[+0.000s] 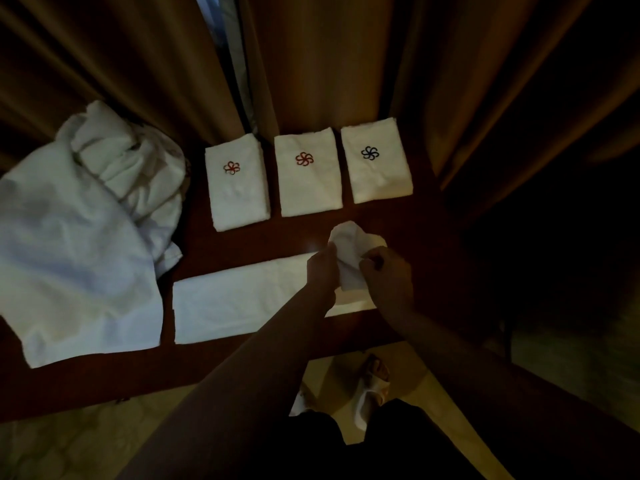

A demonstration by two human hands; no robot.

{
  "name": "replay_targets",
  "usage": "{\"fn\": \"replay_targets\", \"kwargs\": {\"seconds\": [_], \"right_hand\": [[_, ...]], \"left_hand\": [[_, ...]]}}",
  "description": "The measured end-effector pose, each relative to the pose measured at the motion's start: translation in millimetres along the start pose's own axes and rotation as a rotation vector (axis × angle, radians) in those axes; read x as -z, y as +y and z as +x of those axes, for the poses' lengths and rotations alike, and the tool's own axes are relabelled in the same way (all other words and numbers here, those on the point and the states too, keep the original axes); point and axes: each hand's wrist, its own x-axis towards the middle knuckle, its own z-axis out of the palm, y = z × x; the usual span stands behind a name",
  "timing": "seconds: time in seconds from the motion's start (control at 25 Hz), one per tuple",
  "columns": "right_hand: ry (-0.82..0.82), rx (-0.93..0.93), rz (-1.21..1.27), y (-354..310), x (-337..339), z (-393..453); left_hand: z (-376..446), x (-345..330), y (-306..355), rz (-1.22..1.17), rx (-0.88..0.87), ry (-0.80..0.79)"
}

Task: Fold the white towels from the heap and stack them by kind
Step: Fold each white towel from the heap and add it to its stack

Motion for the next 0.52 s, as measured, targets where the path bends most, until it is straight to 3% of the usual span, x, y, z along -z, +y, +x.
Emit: {"fn": "replay_targets", "kwargs": {"seconds": [0.12, 0.2, 0.36, 0.52], "right_hand": [[0.012, 0.219, -0.043, 0.2, -9.0, -12.6], [-0.02, 0.264, -0.086, -1.2, -16.5, -16.1], [-0.162, 0.285, -0.03, -3.7, -25.6, -30.6], [-0.052, 0.334, -0.127, 14.3, -31.3, -26.3]], "left_hand": [[-0.7, 2.1, 6.0, 0.059, 0.003, -0.104], [-7.8, 6.2, 9.0, 0.081, -0.003, -0.146], [-12.1, 22.4, 1.8, 0.307, -0.195, -0.009], [-13.9, 41.8, 0.5, 0.311, -0.179, -0.007]]}}
